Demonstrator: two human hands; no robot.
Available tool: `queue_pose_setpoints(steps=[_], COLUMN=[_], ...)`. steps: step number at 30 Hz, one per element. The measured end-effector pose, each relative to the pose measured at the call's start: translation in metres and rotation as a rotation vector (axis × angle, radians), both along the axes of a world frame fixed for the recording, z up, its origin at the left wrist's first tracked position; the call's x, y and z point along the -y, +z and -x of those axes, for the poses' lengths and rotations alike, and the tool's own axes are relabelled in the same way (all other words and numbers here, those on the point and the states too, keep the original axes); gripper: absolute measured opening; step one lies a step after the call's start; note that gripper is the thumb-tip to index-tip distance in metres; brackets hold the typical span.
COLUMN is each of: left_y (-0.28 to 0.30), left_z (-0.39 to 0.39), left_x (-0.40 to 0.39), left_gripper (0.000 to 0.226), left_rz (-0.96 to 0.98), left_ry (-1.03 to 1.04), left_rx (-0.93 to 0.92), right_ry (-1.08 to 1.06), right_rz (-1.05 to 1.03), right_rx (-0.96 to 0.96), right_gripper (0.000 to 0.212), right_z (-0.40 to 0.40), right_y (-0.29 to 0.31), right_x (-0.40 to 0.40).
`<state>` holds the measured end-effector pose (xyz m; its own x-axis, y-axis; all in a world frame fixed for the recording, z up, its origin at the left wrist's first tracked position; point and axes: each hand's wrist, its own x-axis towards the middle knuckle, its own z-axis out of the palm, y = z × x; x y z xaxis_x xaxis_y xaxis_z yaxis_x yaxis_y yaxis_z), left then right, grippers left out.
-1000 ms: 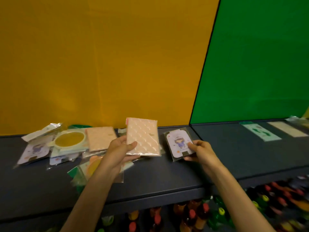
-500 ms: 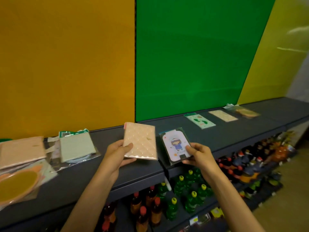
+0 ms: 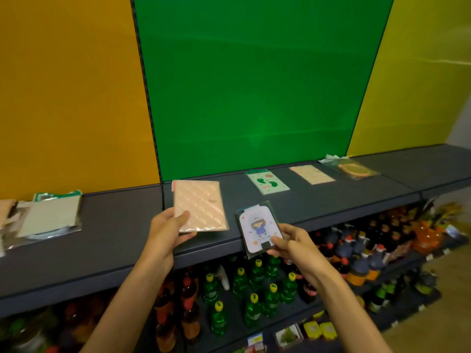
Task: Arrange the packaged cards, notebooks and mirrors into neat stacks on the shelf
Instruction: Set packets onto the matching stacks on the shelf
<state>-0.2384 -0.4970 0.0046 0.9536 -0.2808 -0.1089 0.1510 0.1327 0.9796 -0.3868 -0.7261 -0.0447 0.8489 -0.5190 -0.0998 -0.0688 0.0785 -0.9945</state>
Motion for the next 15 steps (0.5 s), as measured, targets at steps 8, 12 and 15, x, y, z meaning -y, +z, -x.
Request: queue_pose_setpoints(steps=[8,12,15], left_y=[0.002,0.001,0.003], left_z=[-0.022,-0.044,-0.06], left_x=[0.027,0.04,0.048], left_gripper=[0.007,0.007,0.006], left_rz=[0.025,0.045,0.06], left_ry=[0.175,0.234,0.267], left_rx=[-0.014,-0.017,-0.042], right_ry=[0.042,0.072,0.128], right_rz=[-0.013,0.004,0.002], right_rx=[0.019,-0.013,-0.036], right_gripper=[0.024,0.024,0.02], right_z=[-0.066,-0.112,-0.145], right_y=[0.002,0.008,0.014], right_x=[0.034,0.048,0.057])
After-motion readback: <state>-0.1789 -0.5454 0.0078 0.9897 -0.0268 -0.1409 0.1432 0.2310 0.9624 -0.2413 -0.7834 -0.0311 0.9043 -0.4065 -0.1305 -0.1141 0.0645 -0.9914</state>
